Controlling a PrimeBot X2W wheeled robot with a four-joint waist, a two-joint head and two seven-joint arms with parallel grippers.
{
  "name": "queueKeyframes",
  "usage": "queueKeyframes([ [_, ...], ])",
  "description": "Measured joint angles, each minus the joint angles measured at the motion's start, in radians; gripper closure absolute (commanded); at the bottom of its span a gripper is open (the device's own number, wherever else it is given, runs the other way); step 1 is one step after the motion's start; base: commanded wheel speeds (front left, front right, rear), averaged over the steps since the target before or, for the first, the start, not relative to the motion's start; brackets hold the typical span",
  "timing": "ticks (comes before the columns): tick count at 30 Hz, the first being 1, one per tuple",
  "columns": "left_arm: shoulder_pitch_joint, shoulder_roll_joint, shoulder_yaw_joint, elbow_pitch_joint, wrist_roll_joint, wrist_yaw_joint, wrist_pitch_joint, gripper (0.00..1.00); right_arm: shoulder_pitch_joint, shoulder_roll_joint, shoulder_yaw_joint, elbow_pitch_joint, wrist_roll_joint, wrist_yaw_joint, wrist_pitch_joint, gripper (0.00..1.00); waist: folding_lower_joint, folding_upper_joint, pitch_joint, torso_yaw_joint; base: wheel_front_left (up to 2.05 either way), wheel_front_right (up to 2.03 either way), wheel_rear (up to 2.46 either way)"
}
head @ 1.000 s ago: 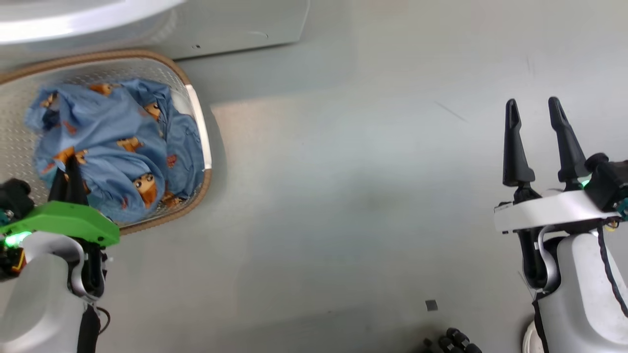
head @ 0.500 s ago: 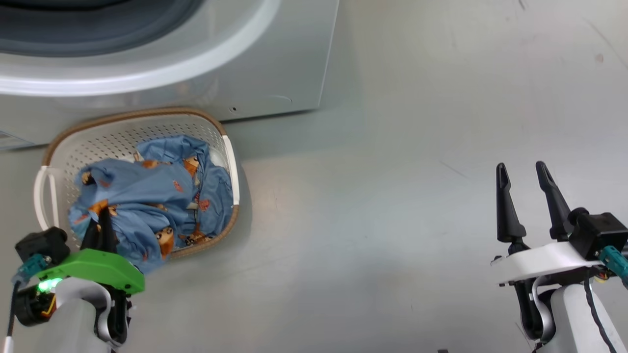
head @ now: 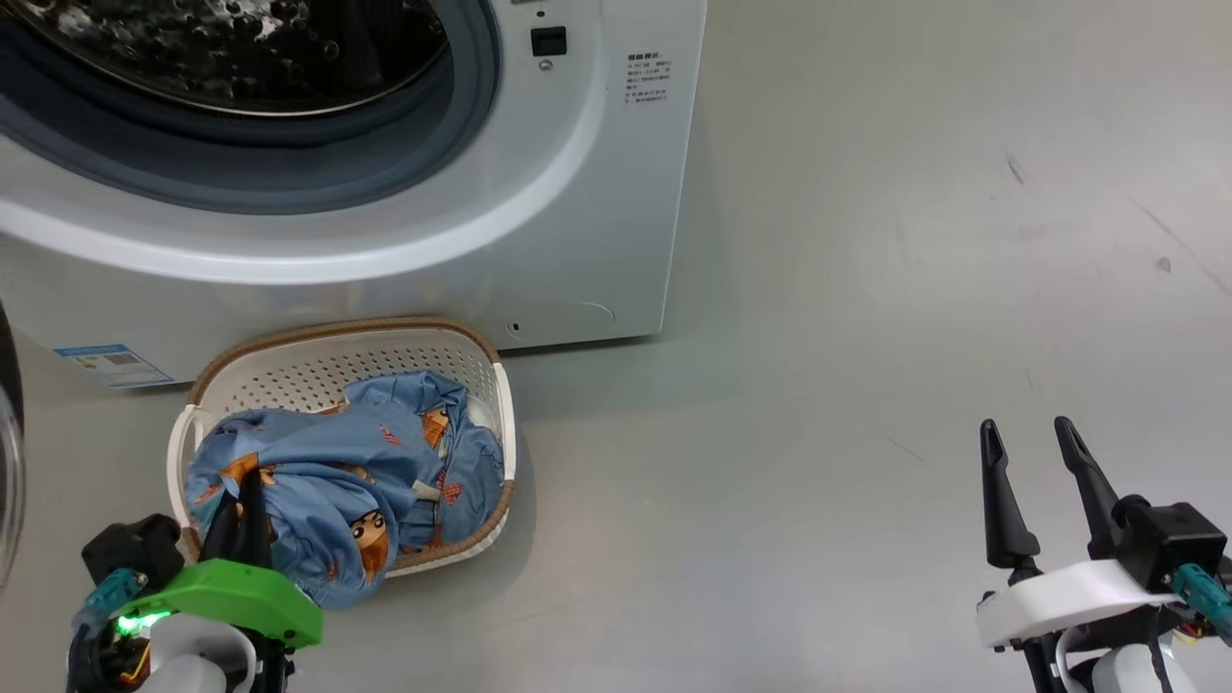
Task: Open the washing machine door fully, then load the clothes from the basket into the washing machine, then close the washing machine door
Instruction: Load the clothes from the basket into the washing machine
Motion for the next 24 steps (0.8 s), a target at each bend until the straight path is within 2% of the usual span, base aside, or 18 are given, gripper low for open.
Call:
queueKeyframes([
  [13, 0.13, -0.021, 0.024, -0.139, 0.044, 0.0, 0.0, 1.0, 0.086, -0.028, -0.016, 0.001, 0.003, 0.0, 0.0, 0.0, 0.0, 0.0, -0.142, 0.039, 0.0, 0.0, 0.0],
  [24, 0.202, -0.025, 0.045, -0.276, 0.087, 0.0, 0.0, 1.0, 0.117, -0.042, -0.004, -0.002, 0.013, 0.0, 0.0, 0.0, 0.0, 0.0, -0.202, 0.069, 0.0, 0.0, 0.0],
])
